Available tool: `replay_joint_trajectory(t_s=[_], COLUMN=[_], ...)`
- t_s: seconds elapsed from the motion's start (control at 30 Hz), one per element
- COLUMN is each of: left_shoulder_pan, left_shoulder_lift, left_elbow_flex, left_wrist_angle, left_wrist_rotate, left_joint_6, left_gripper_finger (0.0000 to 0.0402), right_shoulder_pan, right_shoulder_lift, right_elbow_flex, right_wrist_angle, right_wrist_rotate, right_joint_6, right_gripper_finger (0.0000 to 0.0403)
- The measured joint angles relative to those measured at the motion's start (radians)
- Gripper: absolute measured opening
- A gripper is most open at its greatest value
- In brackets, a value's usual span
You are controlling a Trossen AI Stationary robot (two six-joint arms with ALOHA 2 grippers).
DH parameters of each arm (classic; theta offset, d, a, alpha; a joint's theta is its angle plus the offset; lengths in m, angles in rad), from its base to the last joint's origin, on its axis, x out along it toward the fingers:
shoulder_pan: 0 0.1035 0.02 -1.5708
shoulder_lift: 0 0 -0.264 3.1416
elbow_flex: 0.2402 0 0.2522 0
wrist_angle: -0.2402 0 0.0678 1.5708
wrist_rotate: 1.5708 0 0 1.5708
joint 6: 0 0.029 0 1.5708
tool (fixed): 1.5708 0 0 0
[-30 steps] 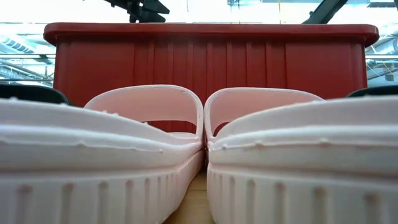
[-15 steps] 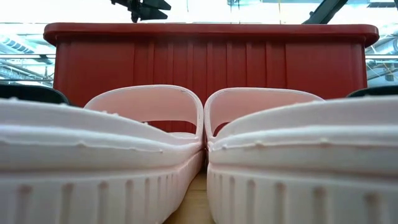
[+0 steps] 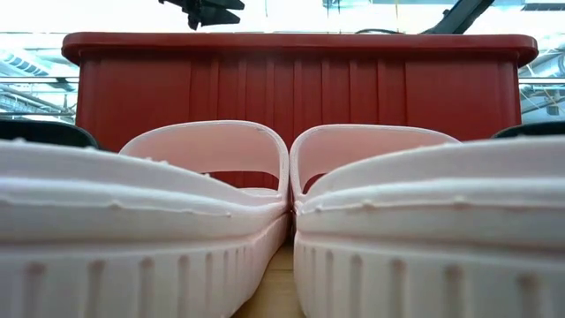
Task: Pick and place slides into bin
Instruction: Put the black slide into the red bin
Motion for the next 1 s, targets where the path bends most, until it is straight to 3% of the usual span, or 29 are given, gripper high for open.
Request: replay_joint_trajectory(t_s=[0.4, 1.0], left_shoulder_pan=[0.000, -0.027], left_shoulder_lift=[0.000, -0.049], left_elbow_flex=[0.000, 0.000], left_wrist_angle=[-0.003, -0.049], left_wrist_rotate=[0.000, -0.002], left_joint_6=[0.003, -0.010], left_gripper_finger=[0.0250, 0.0250], right_shoulder_pan=[0.074, 0.209], right_shoulder_lift=[-0.109, -0.289], right_elbow_flex=[0.000, 0.000], right_wrist_angle=[-0.122, -0.117], right_wrist_rotate=[-0.024, -0.051], right_joint_6=[0.023, 0.062], right_gripper_finger=[0.0238, 0.0238])
